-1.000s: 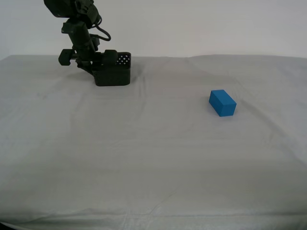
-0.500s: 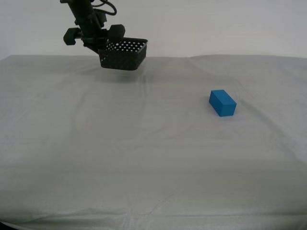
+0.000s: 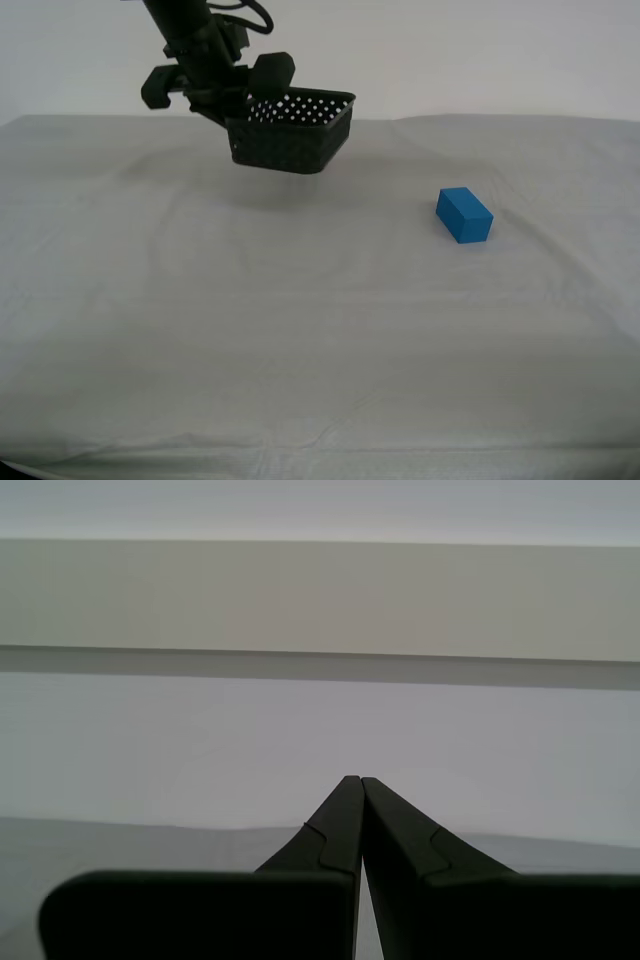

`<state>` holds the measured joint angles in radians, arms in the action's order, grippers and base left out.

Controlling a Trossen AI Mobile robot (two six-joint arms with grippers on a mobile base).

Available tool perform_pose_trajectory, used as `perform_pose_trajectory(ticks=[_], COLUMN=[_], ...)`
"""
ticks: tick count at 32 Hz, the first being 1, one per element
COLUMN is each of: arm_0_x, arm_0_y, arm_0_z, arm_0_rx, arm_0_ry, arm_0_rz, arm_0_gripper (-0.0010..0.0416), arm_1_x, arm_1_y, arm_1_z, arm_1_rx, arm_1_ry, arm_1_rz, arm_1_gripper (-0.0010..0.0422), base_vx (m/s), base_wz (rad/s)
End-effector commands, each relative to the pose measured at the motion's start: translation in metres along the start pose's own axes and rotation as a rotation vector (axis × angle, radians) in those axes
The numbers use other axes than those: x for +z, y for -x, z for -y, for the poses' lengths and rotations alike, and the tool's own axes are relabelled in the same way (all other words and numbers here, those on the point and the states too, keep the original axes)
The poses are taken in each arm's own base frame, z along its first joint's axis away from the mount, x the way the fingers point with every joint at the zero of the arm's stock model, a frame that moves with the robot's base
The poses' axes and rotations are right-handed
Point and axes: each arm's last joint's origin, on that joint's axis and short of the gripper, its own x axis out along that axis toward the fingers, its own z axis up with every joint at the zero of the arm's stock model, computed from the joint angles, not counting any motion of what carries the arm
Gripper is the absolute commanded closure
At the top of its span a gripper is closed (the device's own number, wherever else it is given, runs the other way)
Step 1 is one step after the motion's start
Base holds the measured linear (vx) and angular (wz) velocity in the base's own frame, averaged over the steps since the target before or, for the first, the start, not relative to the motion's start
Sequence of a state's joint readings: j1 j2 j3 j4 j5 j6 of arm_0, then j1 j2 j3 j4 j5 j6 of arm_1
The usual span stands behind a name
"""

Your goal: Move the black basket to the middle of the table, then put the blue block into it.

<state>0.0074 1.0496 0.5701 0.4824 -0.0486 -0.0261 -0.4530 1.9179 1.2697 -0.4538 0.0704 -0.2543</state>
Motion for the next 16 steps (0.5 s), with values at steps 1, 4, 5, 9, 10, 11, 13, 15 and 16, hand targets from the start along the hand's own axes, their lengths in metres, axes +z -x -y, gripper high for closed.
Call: perform_pose_trajectory(ticks=[1,4,5,9,10,11,13,15,16], arm_0_x=[0.0,0.0,0.0,0.0,0.0,0.0,0.0,0.0,0.0], arm_0_y=[0.0,0.0,0.0,0.0,0.0,0.0,0.0,0.0,0.0], arm_0_z=[0.0,0.0,0.0,0.0,0.0,0.0,0.0,0.0,0.0], arm_0_rx=[0.003,0.003,0.003,0.003,0.003,0.003,0.003,0.003,0.003], arm_0_ry=[0.0,0.0,0.0,0.0,0.0,0.0,0.0,0.0,0.0], arm_0_rz=[0.003,0.003,0.003,0.002,0.002,0.002,0.002,0.002,0.002], arm_0_gripper=[0.0405,0.0406,0.0406,0.0405,0.0405,0.0406,0.0405,0.0405,0.0406], arm_1_x=[-0.029,-0.056,-0.061,-0.069,-0.069,-0.068,-0.068,-0.068,-0.068], arm_1_y=[-0.013,-0.026,-0.028,-0.033,-0.032,-0.032,-0.032,-0.032,-0.032], arm_1_z=[0.009,0.021,0.024,0.029,0.029,0.029,0.03,0.03,0.03], arm_1_rx=[-0.023,-0.066,-0.073,-0.092,-0.093,-0.094,-0.093,-0.092,-0.087], arm_1_ry=[0.018,0.031,0.036,0.057,0.056,0.056,0.056,0.055,0.055], arm_1_rz=[-0.035,-0.054,-0.048,-0.031,-0.027,-0.026,-0.024,-0.023,-0.021], arm_1_gripper=[0.0413,0.0412,0.0412,0.0412,0.0412,0.0412,0.0412,0.0411,0.0406], base_vx=[0.0,0.0,0.0,0.0,0.0,0.0,0.0,0.0,0.0], base_wz=[0.0,0.0,0.0,0.0,0.0,0.0,0.0,0.0,0.0])
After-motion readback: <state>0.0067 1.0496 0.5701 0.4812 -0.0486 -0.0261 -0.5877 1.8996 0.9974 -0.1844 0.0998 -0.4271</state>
